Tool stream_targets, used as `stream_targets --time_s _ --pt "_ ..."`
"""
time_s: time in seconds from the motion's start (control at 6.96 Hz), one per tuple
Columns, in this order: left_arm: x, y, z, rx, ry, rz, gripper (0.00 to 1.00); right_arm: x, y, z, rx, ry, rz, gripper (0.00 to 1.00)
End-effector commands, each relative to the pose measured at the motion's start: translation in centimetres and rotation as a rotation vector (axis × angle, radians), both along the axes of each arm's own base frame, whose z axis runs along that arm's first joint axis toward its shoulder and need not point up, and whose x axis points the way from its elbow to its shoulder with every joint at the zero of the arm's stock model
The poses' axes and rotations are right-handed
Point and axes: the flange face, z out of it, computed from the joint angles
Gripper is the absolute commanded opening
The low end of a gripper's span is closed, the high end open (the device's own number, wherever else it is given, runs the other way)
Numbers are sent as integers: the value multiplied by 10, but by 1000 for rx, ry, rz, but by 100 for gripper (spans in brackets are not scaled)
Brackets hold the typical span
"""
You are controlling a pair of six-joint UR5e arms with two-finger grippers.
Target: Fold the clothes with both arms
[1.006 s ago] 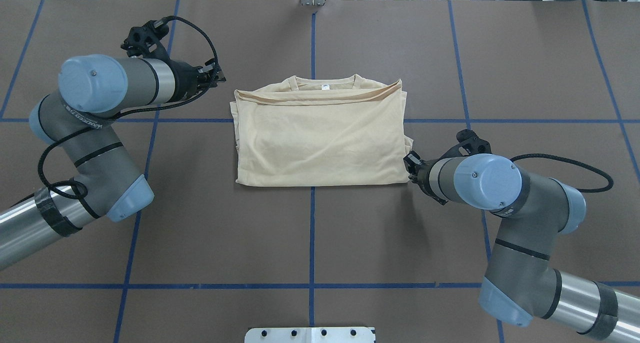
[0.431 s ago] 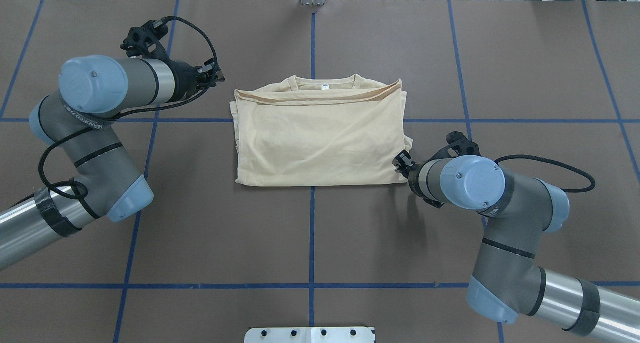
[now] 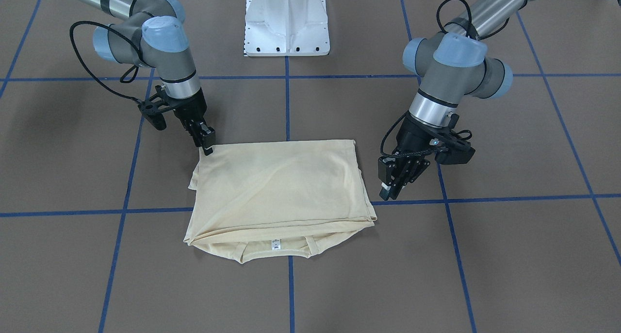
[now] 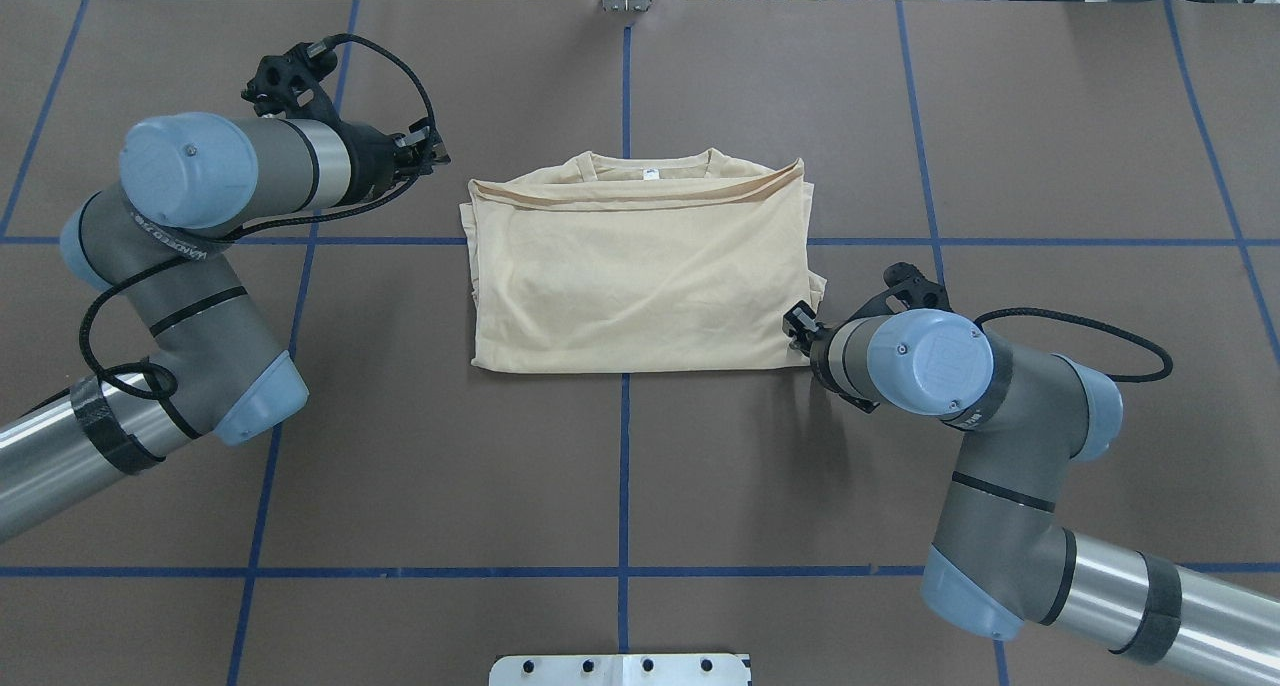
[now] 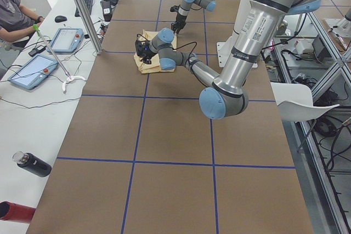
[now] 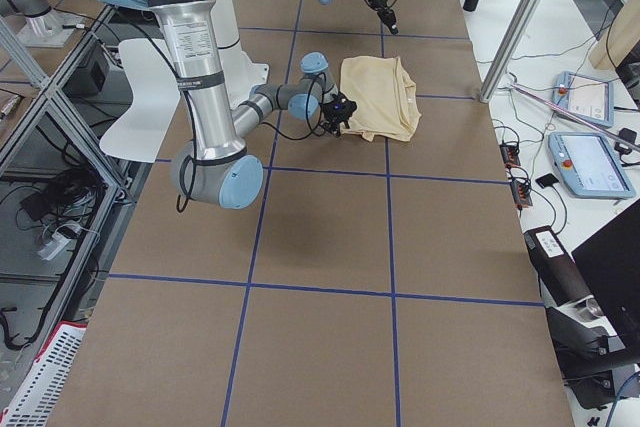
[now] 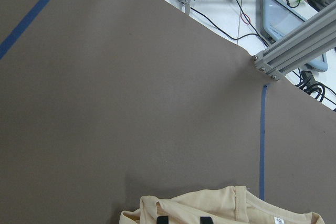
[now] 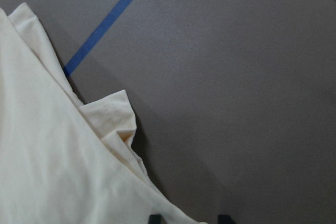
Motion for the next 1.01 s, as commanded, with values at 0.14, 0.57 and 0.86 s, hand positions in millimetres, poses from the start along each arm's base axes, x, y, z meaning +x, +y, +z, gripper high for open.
stream_targets --time_s 0.14,0.57,0.86 --pt "2 0 3 -4 -4 2 32 4 -2 -3 3 -7 1 0" --pt "0 1 -4 4 7 2 32 46 66 -19 8 -57 -72 0" --pt "-2 7 -17 12 32 10 32 40 177 -20 0 -69 -281 0"
